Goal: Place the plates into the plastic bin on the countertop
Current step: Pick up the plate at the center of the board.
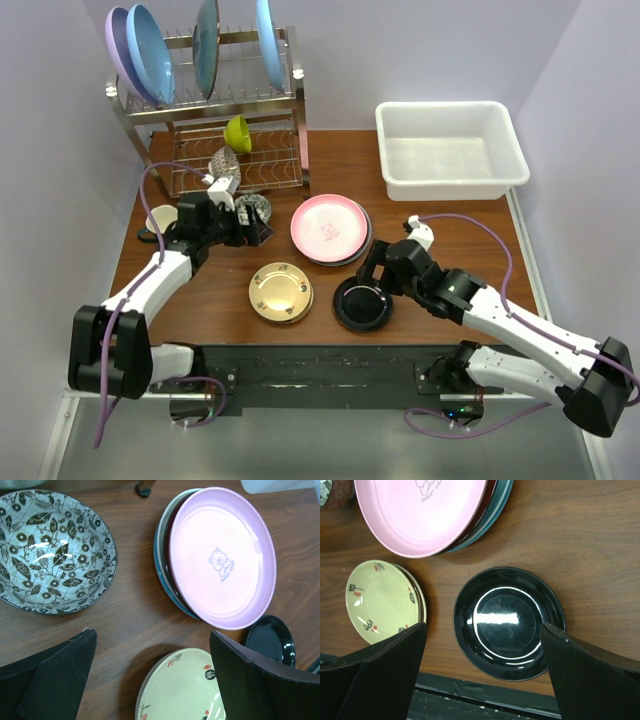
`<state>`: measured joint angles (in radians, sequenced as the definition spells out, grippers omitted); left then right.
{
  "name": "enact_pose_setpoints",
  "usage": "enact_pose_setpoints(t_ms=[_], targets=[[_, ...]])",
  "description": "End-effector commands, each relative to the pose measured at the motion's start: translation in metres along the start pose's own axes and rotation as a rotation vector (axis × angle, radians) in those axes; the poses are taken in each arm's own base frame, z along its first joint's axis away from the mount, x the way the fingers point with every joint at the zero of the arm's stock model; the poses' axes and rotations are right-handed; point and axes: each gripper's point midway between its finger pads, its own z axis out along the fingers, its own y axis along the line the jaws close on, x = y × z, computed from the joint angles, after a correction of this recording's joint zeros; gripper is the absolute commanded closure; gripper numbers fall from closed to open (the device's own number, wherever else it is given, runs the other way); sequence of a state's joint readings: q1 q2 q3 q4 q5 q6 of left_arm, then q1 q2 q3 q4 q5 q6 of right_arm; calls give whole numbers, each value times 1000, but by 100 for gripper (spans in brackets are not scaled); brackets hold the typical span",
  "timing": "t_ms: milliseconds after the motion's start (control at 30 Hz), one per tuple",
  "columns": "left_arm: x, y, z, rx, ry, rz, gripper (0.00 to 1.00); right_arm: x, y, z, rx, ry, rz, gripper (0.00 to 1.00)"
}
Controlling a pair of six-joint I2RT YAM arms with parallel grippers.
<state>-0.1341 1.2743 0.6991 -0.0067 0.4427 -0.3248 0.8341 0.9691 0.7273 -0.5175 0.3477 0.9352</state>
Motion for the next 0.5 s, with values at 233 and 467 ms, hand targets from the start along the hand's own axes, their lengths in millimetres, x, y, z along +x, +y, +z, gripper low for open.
enact_pose_setpoints(t_ms=[233,467], targets=[[3,-17,-21,21,34,-58,0,29,54,-2,-134,64,-74,1],[11,-19,-31,14,36,-52,0,40,64,-3,-135,75,-107,1]])
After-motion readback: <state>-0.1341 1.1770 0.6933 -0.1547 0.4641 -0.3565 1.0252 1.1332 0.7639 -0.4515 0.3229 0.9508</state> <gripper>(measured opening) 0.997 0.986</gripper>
